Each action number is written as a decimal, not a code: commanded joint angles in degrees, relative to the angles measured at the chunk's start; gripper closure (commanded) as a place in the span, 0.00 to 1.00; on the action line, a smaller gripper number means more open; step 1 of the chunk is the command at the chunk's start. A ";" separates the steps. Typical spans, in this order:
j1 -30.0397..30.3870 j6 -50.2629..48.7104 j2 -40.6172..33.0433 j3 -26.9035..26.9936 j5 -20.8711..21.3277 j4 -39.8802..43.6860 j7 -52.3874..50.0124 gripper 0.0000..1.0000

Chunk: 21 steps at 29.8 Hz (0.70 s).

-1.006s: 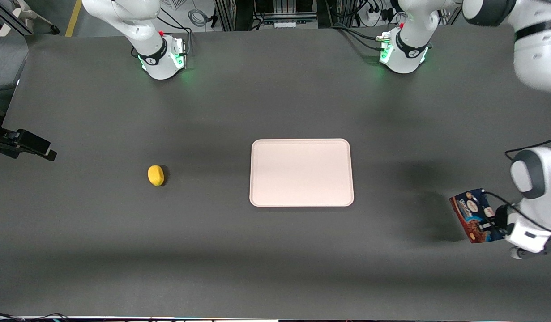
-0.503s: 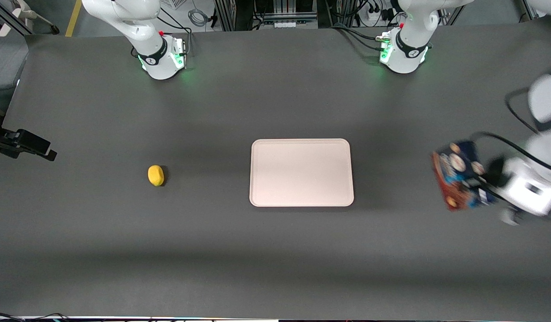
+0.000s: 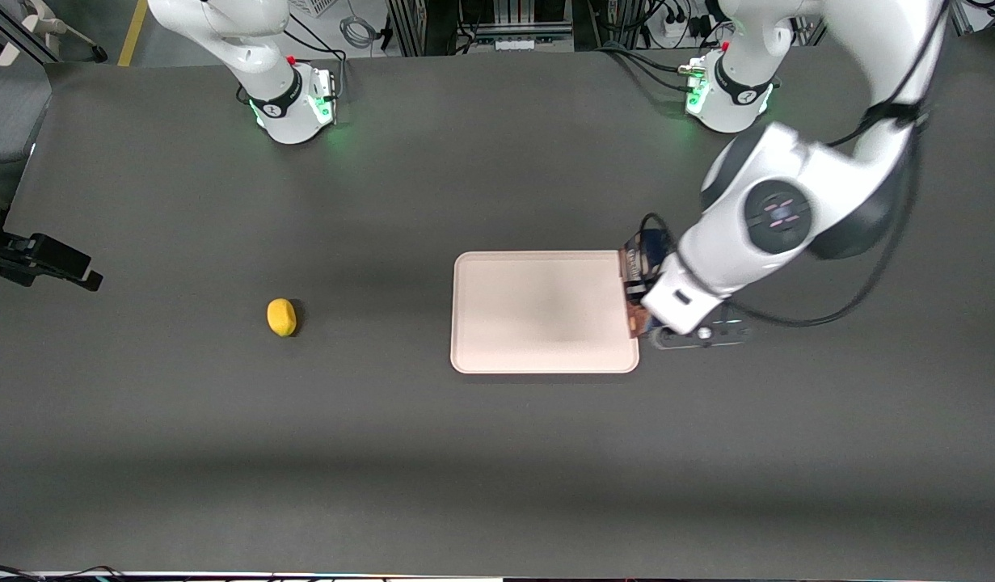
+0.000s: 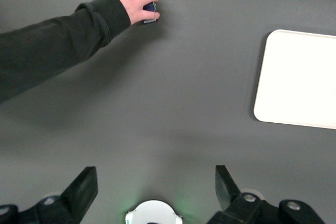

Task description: Place cookie box on tray

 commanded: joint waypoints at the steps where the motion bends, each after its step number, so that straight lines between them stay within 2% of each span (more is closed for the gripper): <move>1: 0.76 7.98 1.11 -0.26 2.89 -7.01 0.07 1.00; 11: -0.03 19.68 5.68 -0.26 7.28 -13.17 -1.16 1.00; 17: -0.12 22.06 6.82 -0.26 9.57 -14.49 -2.12 1.00; 20: -0.21 23.55 7.97 -0.26 11.32 -14.58 -2.12 0.74; 21: -0.21 23.82 8.32 -0.26 11.68 -14.49 -2.12 0.62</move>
